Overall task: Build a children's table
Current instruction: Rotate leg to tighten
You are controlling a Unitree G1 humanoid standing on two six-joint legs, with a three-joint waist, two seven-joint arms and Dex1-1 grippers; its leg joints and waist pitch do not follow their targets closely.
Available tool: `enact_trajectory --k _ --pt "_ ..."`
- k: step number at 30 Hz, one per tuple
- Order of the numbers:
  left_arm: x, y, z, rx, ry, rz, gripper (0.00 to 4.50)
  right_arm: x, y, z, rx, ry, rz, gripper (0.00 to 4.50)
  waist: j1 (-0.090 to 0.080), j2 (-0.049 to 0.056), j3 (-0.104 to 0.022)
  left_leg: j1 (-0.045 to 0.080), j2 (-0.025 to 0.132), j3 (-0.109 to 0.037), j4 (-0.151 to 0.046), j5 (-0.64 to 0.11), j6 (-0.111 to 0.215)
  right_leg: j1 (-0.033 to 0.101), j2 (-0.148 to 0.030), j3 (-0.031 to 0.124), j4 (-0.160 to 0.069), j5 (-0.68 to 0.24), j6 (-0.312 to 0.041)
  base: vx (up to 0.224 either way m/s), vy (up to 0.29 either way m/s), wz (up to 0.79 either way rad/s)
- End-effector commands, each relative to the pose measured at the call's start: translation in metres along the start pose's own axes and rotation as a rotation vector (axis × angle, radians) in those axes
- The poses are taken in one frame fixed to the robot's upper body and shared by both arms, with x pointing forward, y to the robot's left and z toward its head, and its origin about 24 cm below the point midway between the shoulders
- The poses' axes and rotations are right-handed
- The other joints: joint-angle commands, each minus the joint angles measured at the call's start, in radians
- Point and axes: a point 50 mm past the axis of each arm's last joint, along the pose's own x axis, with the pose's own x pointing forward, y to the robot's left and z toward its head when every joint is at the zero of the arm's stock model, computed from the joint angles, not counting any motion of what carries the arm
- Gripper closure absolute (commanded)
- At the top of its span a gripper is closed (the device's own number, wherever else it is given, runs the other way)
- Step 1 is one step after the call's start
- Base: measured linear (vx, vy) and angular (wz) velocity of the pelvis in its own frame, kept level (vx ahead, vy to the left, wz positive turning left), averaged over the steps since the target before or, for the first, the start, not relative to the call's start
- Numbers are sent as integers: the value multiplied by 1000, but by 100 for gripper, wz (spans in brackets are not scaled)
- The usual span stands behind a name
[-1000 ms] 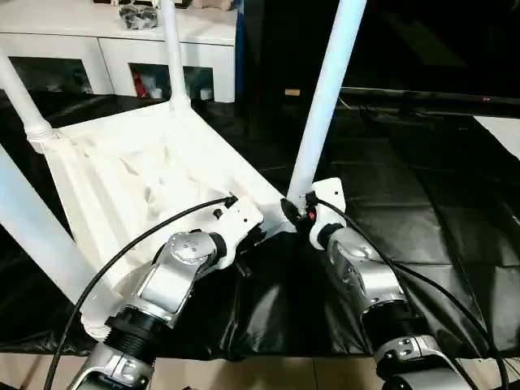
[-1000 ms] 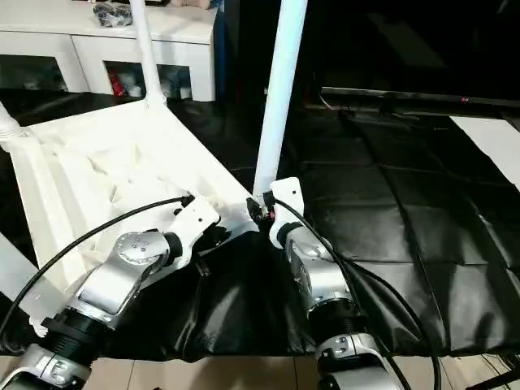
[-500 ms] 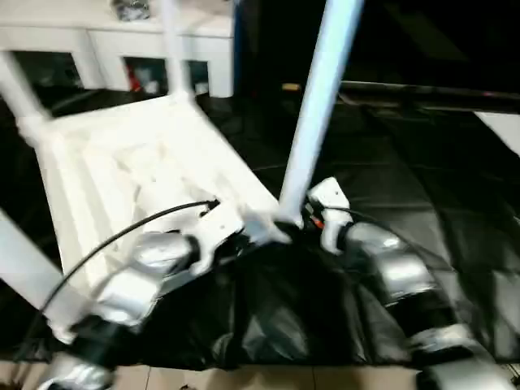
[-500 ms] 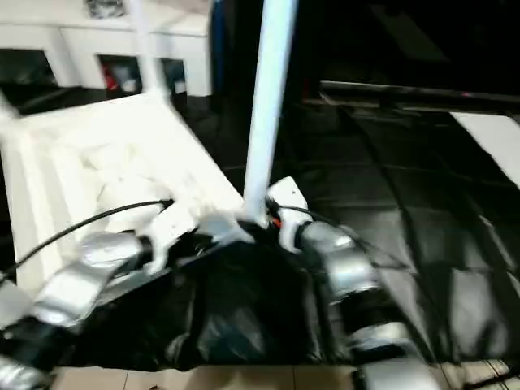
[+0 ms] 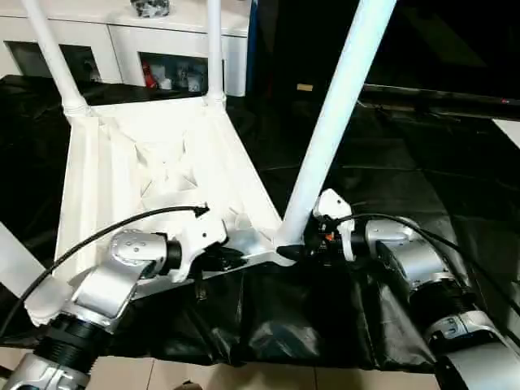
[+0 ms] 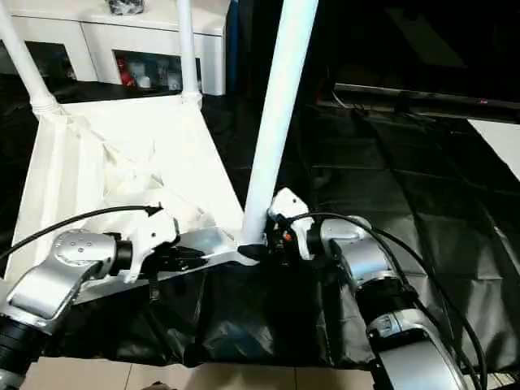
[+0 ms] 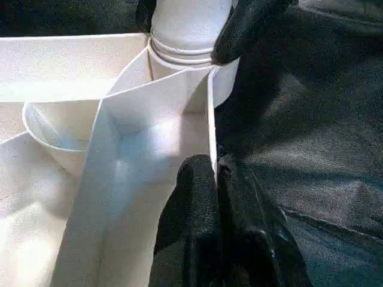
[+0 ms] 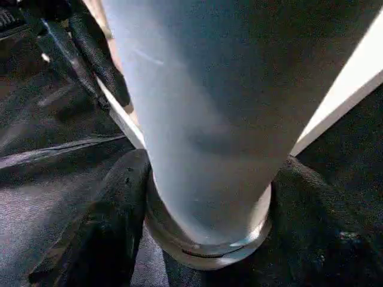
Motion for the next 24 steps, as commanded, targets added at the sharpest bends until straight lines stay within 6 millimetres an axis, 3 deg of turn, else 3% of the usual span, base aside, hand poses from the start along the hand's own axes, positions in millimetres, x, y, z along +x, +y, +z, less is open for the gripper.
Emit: enact_trajectory --k 1,9,12,13,14,16,19,21,22,24 --pt "5 -4 7 34 -23 -71 450 7 2 2 -1 3 38 179 -1 3 -62 17 51 -12 -66 -154 36 47 -84 46 -61 -91 -242 0 0 0" --pt "10 0 5 -3 -44 21 450 17 12 -8 55 -22 18 180 -1 7 -59 18 52 -14 -69 -189 20 45 -83 47 -65 -132 -230 0 0 0" --pt "17 4 8 -19 -61 114 450 24 11 -12 103 -51 -90 180 -2 9 -53 24 52 -14 -73 -254 -3 37 -84 49 -78 -239 -210 0 0 0" --pt "24 6 13 -33 -71 168 450 31 10 -12 156 -85 -180 180 -6 10 -50 24 52 -18 -77 -294 -21 36 -88 51 -86 -326 -184 0 0 0" --pt "31 6 18 -43 -80 203 450 37 10 -12 212 -119 -251 180 -7 1 -50 25 52 -21 -79 -307 -27 35 -89 50 -90 -368 -168 0 0 0" --pt "43 5 25 -59 -91 247 450 48 11 -8 294 -179 -345 181 -10 6 -51 22 51 -26 -81 -316 -36 35 -91 48 -91 -406 -152 0 0 0" --pt "56 4 33 -81 -98 304 450 63 13 -1 369 -230 -456 182 -14 14 -52 19 50 -26 -82 -317 -42 32 -90 49 -94 -399 -139 0 0 0" --pt "63 4 37 -95 -101 337 450 71 15 3 378 -240 -508 182 -15 12 -52 22 49 -26 -82 -322 -45 28 -89 49 -97 -403 -135 0 0 0" --pt "67 3 39 -102 -103 353 450 76 16 7 390 -252 -540 182 -14 25 -54 25 49 -26 -81 -320 -48 26 -88 51 -95 -377 -138 0 0 0" --pt "72 1 43 -110 -107 372 450 83 18 15 404 -279 -559 182 -16 24 -57 21 47 -24 -80 -309 -43 29 -84 50 -90 -311 -149 0 0 0"
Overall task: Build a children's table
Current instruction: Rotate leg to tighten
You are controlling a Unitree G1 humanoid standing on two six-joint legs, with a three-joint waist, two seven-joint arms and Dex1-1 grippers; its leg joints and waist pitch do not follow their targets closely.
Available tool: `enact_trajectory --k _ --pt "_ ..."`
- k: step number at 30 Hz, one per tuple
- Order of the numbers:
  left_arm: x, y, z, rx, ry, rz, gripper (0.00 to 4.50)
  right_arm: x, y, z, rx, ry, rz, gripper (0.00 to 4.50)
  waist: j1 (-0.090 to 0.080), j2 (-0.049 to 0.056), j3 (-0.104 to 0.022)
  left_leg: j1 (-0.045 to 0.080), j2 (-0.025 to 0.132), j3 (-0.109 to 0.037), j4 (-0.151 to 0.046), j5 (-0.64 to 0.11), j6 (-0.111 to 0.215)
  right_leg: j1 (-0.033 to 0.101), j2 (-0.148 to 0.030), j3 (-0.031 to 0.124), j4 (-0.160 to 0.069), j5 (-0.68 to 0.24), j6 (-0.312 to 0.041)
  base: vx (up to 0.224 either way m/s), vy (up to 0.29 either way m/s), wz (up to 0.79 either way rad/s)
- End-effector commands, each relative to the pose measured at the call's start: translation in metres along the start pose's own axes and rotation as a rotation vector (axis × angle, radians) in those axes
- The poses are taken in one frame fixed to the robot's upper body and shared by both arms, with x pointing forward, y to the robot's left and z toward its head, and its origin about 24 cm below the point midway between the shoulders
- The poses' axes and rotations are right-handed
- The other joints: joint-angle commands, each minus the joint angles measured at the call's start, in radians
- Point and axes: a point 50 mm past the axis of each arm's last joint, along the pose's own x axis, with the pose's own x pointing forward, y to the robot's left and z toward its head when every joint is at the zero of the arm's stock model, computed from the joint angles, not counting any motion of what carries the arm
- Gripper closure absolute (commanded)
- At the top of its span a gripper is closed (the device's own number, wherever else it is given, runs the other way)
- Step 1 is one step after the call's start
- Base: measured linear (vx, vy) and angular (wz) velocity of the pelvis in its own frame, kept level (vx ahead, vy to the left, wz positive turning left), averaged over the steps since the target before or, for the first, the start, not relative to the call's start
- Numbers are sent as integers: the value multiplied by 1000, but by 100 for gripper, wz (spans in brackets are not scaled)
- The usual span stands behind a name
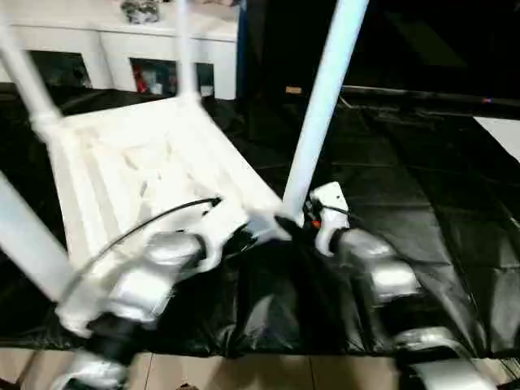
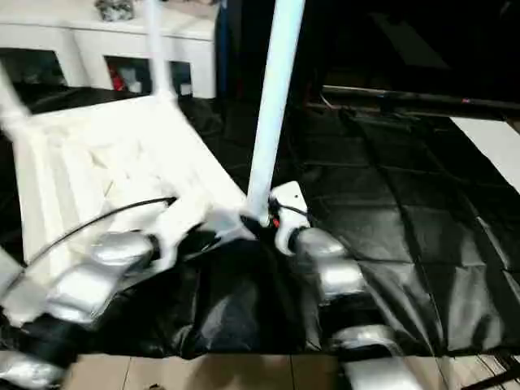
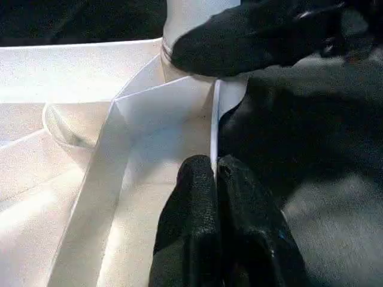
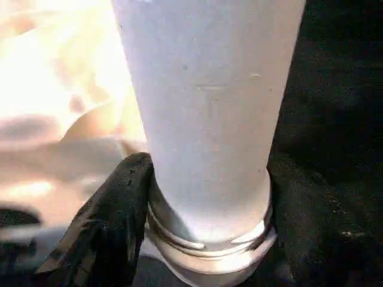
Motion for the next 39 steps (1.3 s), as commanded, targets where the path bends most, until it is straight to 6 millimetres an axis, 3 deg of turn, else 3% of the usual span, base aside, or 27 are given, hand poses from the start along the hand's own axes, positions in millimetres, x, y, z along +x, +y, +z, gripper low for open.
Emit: enact_trajectory --k 1,2,4,8,11,13,14,15,18,19,21,23,28,29,30,31,33,35,36,37,39 --pt "16 -14 24 4 -79 -9 450 16 48 2 45 -19 151 182 -1 17 -57 14 47 -22 -81 -302 -31 32 -82 50 -93 -275 -158 0 0 0" --pt "17 -16 25 8 -82 -24 450 16 53 5 4 -34 177 182 0 19 -58 13 46 -22 -80 -294 -28 33 -81 49 -91 -259 -160 0 0 0" --pt "17 -18 26 10 -89 -51 450 15 57 7 -31 -40 224 129 3 21 -61 10 43 -17 -74 -246 -11 38 -80 50 -85 -188 -173 0 0 0" --pt "9 -14 22 5 -96 -107 450 9 46 9 -85 -21 270 87 2 23 -62 6 43 -15 -72 -196 12 44 -77 48 -79 -117 -191 0 0 0" --pt "-2 -11 14 41 -90 -163 450 3 31 11 -158 9 320 68 2 20 -61 5 42 -15 -72 -199 19 47 -78 46 -80 -147 -190 0 0 0" --pt "-5 -10 12 46 -86 -182 450 1 25 13 -166 19 335 68 -2 17 -59 6 45 -16 -73 -219 21 45 -82 48 -85 -200 -186 0 0 0" --pt "-8 -9 9 60 -83 -199 450 0 21 14 -174 31 349 68 -5 11 -58 6 46 -14 -73 -221 22 44 -81 48 -86 -208 -186 0 0 0" --pt "-13 -8 6 73 -83 -229 450 -1 16 16 -198 43 374 68 -3 14 -58 7 46 -16 -73 -222 22 43 -81 47 -86 -218 -187 0 0 0" --pt "-26 -4 -3 89 -63 -291 450 -8 5 19 -263 78 463 68 -4 8 -57 9 49 -15 -73 -225 28 40 -83 47 -83 -228 -195 0 0 0" --pt "-28 -4 -4 93 -60 -302 450 -9 4 19 -271 83 478 68 -5 -1 -57 7 49 -13 -71 -215 35 40 -82 47 -83 -217 -198 0 0 0" --pt "-31 -2 -6 96 -51 -308 450 -10 2 20 -281 90 495 68 2 2 -55 12 52 -11 -72 -208 37 37 -84 49 -83 -213 -199 0 0 0" --pt "-42 3 -9 113 -36 -354 450 -15 -5 26 -290 108 571 94 6 -1 -56 12 51 -13 -72 -201 33 38 -82 47 -77 -200 -203 0 0 0" --pt "-50 5 -13 124 -21 -404 450 -21 -7 27 -329 148 678 120 6 -1 -55 13 51 -12 -72 -209 27 38 -81 47 -75 -180 -216 0 0 0" --pt "-51 5 -13 125 -18 -415 450 -22 -8 27 -340 163 702 137 10 6 -56 13 51 -13 -71 -202 28 40 -83 48 -73 -168 -218 0 0 0" --pt "-51 5 -13 125 -18 -415 450 -22 -8 27 -340 163 702 137 10 6 -56 13 51 -13 -71 -202 28 40 -83 48 -73 -168 -218 0 0 0" --pt "-52 5 -13 125 -17 -422 450 -23 -9 27 -345 169 712 148 10 1 -57 13 52 -11 -71 -195 28 41 -81 47 -72 -151 -224 0 0 0" --pt "-53 5 -13 125 -14 -437 450 -25 -11 26 -368 192 736 159 11 11 -57 14 52 -11 -70 -199 25 39 -81 47 -72 -142 -228 0 0 0" --pt "-53 5 -14 126 -10 -449 450 -27 -12 25 -371 203 755 177 13 7 -58 14 51 -11 -70 -204 22 42 -79 47 -71 -138 -232 0 0 0" --pt "-53 4 -14 128 -5 -462 450 -28 -13 24 -379 215 772 183 14 19 -58 15 51 -13 -71 -217 13 42 -79 46 -71 -140 -235 0 0 0" --pt "-53 4 -14 128 -3 -466 450 -29 -13 24 -384 220 775 200 14 13 -58 15 52 -12 -70 -225 12 42 -79 46 -72 -140 -237 0 0 0" --pt "-53 3 -15 128 1 -489 450 -30 -14 22 -375 224 781 209 15 23 -58 16 52 -14 -71 -232 7 42 -79 46 -71 -141 -239 0 0 0"
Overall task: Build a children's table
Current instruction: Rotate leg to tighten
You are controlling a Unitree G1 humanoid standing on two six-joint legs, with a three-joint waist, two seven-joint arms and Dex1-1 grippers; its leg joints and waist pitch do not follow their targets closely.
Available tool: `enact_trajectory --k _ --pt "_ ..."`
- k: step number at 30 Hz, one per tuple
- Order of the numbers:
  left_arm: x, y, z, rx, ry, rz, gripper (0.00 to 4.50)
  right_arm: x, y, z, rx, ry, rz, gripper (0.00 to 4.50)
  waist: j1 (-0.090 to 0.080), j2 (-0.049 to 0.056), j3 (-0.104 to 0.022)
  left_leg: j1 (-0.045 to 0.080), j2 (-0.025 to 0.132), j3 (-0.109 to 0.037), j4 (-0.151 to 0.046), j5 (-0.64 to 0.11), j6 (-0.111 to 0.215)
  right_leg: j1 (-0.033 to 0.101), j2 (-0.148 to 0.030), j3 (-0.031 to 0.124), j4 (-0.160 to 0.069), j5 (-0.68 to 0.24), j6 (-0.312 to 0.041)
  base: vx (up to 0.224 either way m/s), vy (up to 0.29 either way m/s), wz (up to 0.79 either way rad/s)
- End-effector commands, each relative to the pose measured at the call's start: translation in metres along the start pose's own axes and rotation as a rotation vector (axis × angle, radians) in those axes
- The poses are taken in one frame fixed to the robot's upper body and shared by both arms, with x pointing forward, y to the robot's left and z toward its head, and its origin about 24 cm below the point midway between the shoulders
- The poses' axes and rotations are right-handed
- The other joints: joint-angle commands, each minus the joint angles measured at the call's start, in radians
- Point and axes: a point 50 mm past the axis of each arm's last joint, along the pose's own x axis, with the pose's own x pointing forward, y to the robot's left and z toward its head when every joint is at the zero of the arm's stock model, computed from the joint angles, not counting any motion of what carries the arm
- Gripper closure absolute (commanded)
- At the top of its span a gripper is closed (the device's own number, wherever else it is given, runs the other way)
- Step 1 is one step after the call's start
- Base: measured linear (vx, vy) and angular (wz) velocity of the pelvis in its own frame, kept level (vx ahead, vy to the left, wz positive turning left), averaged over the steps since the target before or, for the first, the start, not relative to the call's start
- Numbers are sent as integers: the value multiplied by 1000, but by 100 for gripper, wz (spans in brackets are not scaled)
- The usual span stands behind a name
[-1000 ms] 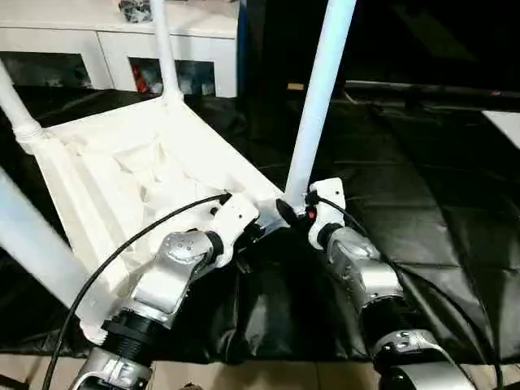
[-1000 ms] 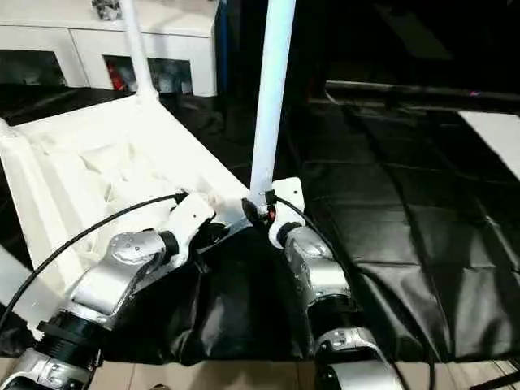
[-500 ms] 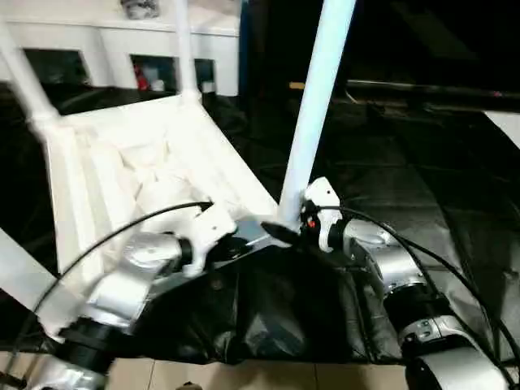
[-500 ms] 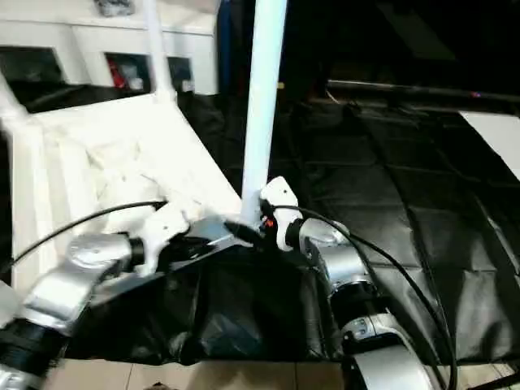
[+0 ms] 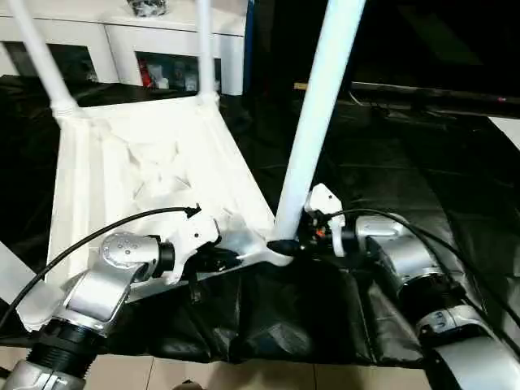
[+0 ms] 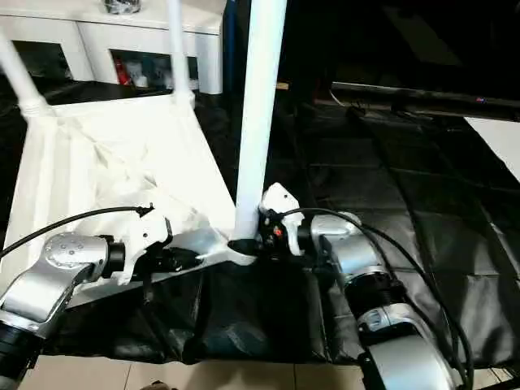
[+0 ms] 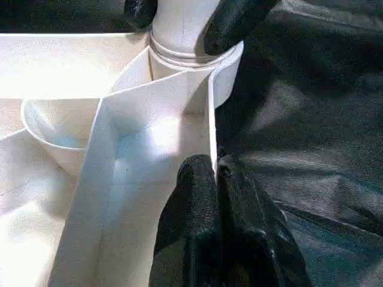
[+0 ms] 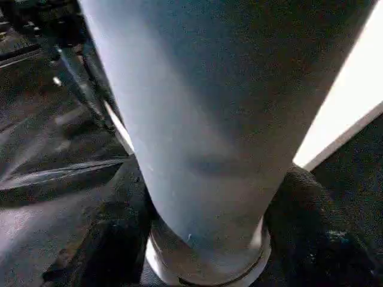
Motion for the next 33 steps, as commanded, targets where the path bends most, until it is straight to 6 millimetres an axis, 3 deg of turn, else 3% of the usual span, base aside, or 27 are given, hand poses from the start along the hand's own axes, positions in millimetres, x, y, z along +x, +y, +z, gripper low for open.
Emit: enact_trajectory --k 1,7,9,11,12,13,14,15,17,18,22,24,25,26,28,30,31,32,33 --pt "11 -11 9 38 -22 -117 450 2 2 -2 2 23 36 209 -4 21 -63 19 50 -14 -71 -234 7 45 -79 47 -71 -144 -237 0 0 0" --pt "17 -6 11 26 -34 -90 450 9 14 -11 59 -1 64 241 -2 29 -64 23 49 -14 -70 -246 0 44 -76 47 -74 -141 -234 0 0 0" --pt "23 -3 15 15 -55 -34 450 14 20 -17 90 -8 65 247 2 25 -63 26 50 -12 -70 -250 4 41 -76 49 -75 -146 -235 0 0 0" --pt "30 1 20 1 -70 37 450 19 26 -20 111 -16 57 248 3 18 -60 26 50 -13 -74 -278 -1 42 -78 48 -82 -213 -223 0 0 0" --pt "32 3 21 -6 -74 63 450 21 27 -21 117 -21 53 248 9 24 -56 37 52 -12 -73 -313 -10 31 -80 50 -89 -275 -211 0 0 0" --pt "37 6 25 -21 -79 128 450 29 29 -23 143 -33 -2 248 6 18 -49 43 50 -12 -74 -365 -17 24 -81 51 -100 -366 -197 0 0 0" --pt "41 10 27 -36 -81 193 450 36 30 -24 168 -41 -56 248 5 20 -44 44 51 -15 -77 -389 -24 22 -83 51 -105 -422 -185 0 0 0" --pt "41 10 27 -36 -81 193 450 36 30 -24 168 -41 -56 248 -1 19 -39 48 48 -23 -78 -443 -40 20 -89 46 -118 -550 -147 -59 3 1" --pt "46 11 30 -55 -84 236 450 43 30 -24 188 -52 -116 249 -10 16 -40 50 43 -35 -81 -485 -51 22 -93 35 -133 -671 -84 -63 8 -4" --pt "52 14 33 -79 -90 302 450 52 28 -24 233 -66 -220 250 -14 19 -44 46 45 -40 -85 -484 -52 27 -95 31 -135 -660 -72 0 0 0" --pt "66 13 45 -109 -106 392 450 76 26 -19 371 -88 -434 250 -32 16 -47 35 46 -45 -97 -473 -53 35 -95 20 -135 -584 -84 0 0 0" --pt "69 12 48 -107 -111 393 450 80 25 -16 400 -91 -474 250 -39 18 -47 36 44 -45 -95 -488 -54 30 -97 17 -137 -588 -85 0 0 0" --pt "72 10 51 -102 -116 389 450 86 25 -12 415 -106 -488 250 -45 11 -46 36 41 -45 -93 -499 -49 31 -97 12 -143 -607 -73 0 0 0" --pt "72 10 51 -102 -116 389 450 86 25 -12 415 -106 -488 250 -46 13 -47 39 40 -45 -92 -502 -44 27 -100 10 -145 -619 -65 0 0 0" --pt "73 3 54 -71 -127 331 450 95 27 2 392 -147 -456 250 -45 12 -48 36 42 -46 -93 -493 -35 27 -105 13 -144 -615 -64 0 0 0" --pt "73 1 54 -66 -127 314 450 96 28 4 386 -153 -445 250 -47 14 -48 33 44 -45 -97 -487 -35 27 -101 15 -141 -570 -74 0 0 0" --pt "70 0 51 -50 -118 289 450 93 26 5 398 -170 -426 195 -47 16 -48 32 44 -45 -98 -486 -36 28 -100 15 -139 -552 -80 0 0 0" --pt "69 -1 50 -44 -113 281 450 92 26 5 409 -177 -421 181 -48 18 -50 31 46 -44 -102 -484 -37 29 -97 18 -133 -493 -98 0 0 0" --pt "67 -1 47 -34 -102 269 450 88 23 4 404 -178 -424 178 -46 27 -50 33 46 -44 -102 -487 -38 29 -97 19 -131 -474 -105 0 0 0"
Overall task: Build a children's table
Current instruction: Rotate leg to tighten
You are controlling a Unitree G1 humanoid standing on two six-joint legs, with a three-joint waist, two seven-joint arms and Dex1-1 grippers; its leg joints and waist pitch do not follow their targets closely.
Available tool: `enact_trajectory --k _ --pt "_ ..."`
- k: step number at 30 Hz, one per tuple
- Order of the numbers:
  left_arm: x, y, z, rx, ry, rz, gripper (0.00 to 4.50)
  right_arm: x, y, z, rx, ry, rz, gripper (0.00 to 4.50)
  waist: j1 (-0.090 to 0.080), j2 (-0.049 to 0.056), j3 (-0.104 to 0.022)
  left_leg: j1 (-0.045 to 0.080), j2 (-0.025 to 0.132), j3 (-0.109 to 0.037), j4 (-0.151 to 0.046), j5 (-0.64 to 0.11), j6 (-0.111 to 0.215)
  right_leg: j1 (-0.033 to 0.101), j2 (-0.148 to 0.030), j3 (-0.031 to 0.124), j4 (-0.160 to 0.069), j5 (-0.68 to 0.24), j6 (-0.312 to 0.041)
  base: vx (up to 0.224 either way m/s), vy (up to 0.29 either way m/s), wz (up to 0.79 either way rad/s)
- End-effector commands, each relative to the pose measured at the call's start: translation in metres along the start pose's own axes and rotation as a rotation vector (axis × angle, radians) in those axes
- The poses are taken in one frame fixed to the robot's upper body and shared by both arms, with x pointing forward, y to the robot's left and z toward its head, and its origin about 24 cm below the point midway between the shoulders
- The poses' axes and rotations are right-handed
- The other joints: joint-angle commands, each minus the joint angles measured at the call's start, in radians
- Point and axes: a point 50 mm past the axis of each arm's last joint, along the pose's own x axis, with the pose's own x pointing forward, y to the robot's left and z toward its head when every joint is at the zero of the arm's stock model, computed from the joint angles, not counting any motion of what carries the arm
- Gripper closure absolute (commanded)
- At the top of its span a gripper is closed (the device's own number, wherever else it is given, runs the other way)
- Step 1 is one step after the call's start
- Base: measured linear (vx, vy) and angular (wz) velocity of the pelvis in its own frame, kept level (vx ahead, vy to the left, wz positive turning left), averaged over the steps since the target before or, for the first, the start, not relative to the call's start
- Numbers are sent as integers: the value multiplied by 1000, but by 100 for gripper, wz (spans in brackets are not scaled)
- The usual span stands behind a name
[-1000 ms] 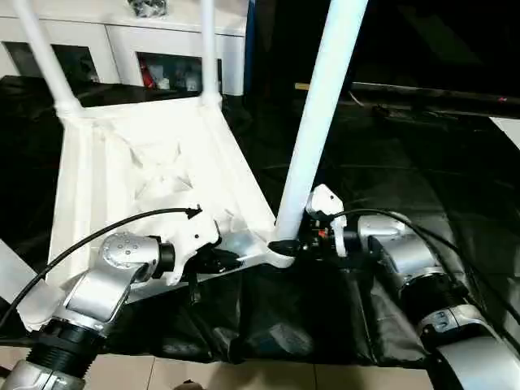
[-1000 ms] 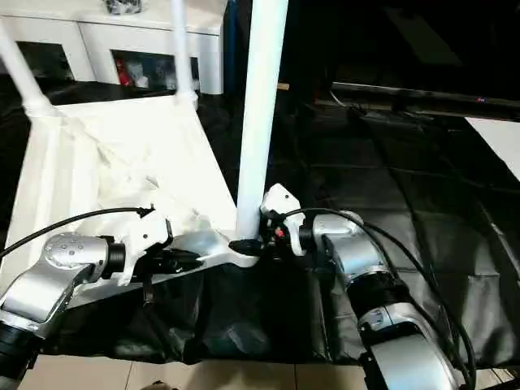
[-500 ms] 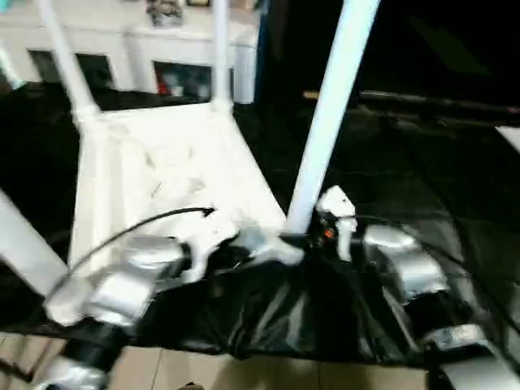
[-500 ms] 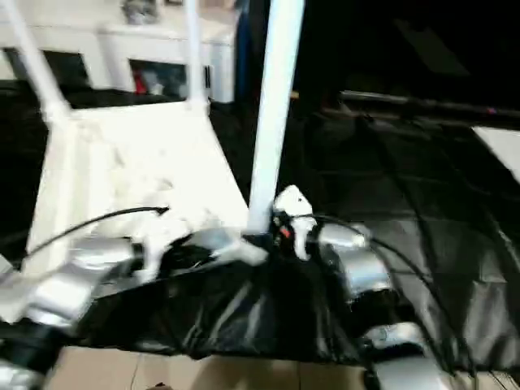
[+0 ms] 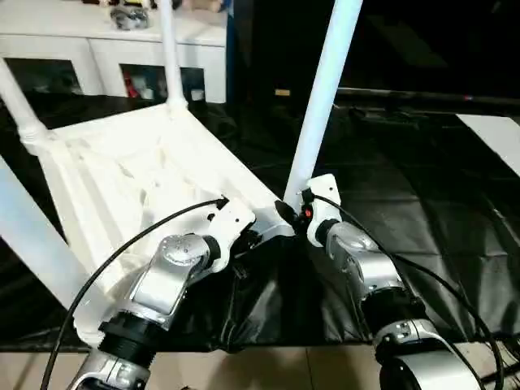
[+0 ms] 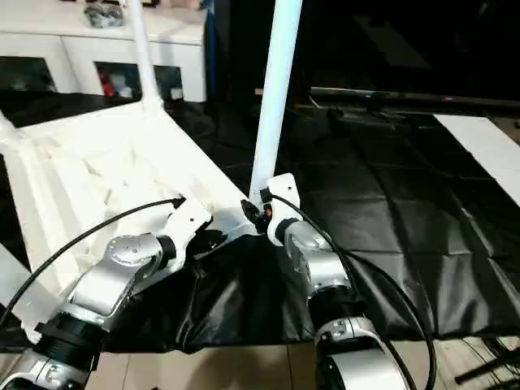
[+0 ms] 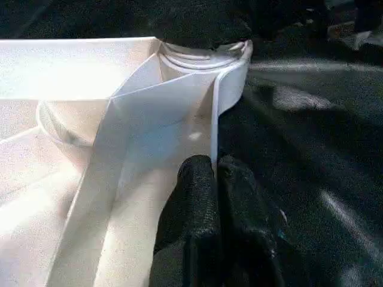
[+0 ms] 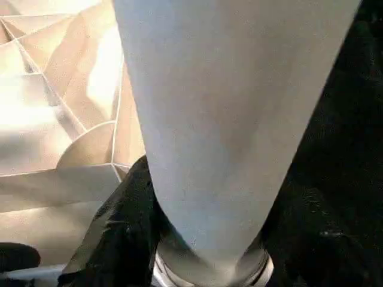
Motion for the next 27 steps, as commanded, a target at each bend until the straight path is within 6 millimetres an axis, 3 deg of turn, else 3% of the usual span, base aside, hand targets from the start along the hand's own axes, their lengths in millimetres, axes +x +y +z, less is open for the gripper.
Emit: enact_trajectory --k 1,3,4,5,6,11,13,14,15,16,19,21,22,23,27 --pt "2 -12 23 87 -97 -100 450 10 42 -9 54 47 259 178 -4 24 -47 16 52 -35 -93 -496 -39 11 -76 46 -88 -439 -123 0 0 0" --pt "0 -12 21 86 -91 -107 450 9 39 -9 40 47 259 138 -7 20 -49 9 52 -35 -94 -478 -37 18 -77 46 -82 -412 -136 0 0 0" --pt "-5 -10 18 101 -84 -140 450 2 27 -6 -19 47 271 132 -6 31 -50 13 51 -29 -91 -457 -34 16 -76 50 -80 -368 -156 0 0 0" --pt "-5 -10 18 101 -84 -140 450 2 27 -6 -19 47 271 132 -6 31 -50 13 51 -29 -91 -457 -34 16 -76 50 -80 -368 -156 0 0 0" --pt "-7 -9 17 108 -80 -151 450 0 22 -5 -36 50 276 128 -5 26 -52 10 51 -27 -88 -424 -22 21 -76 51 -76 -342 -168 0 0 0" --pt "-17 -5 14 135 -72 -221 450 -15 0 -3 -118 89 370 128 8 22 -57 14 53 -17 -79 -354 0 20 -75 54 -71 -304 -195 0 0 0" --pt "-21 -3 12 151 -72 -251 450 -19 -6 -1 -159 109 410 128 15 22 -60 17 52 -9 -75 -313 10 19 -72 56 -66 -245 -214 0 0 0" --pt "-24 -2 11 156 -66 -275 450 -23 -10 1 -189 118 445 128 20 16 -61 17 55 -6 -73 -278 17 18 -70 58 -60 -198 -230 50 -34 12" --pt "-24 -2 11 156 -66 -275 450 -23 -10 1 -189 118 445 128 22 16 -63 12 54 -7 -71 -252 21 23 -69 57 -52 -168 -237 0 0 0" --pt "-28 0 9 163 -60 -307 450 -28 -13 5 -228 121 503 128 31 15 -72 3 54 -6 -65 -167 40 35 -70 54 -35 -68 -252 0 0 0" --pt "-31 2 8 166 -53 -323 450 -30 -16 8 -254 129 543 128 35 14 -72 -1 54 -1 -59 -95 75 32 -64 50 -23 40 -279 0 0 0" --pt "-34 4 6 167 -46 -341 450 -33 -17 9 -273 138 586 145 37 5 -71 -1 56 -1 -60 -108 78 34 -66 49 -24 15 -278 0 0 0" --pt "-38 5 4 171 -38 -367 450 -36 -17 10 -286 150 638 161 39 9 -68 1 57 0 -61 -128 73 32 -69 49 -28 -26 -273 0 0 0" --pt "-40 6 4 170 -34 -376 450 -37 -17 10 -293 154 660 161 40 5 -67 1 58 0 -63 -149 66 34 -69 49 -31 -68 -266 0 0 0" --pt "-46 8 1 170 -18 -404 450 -40 -16 12 -315 158 722 188 45 7 -62 3 60 0 -66 -210 32 28 -72 51 -40 -182 -238 0 0 0"
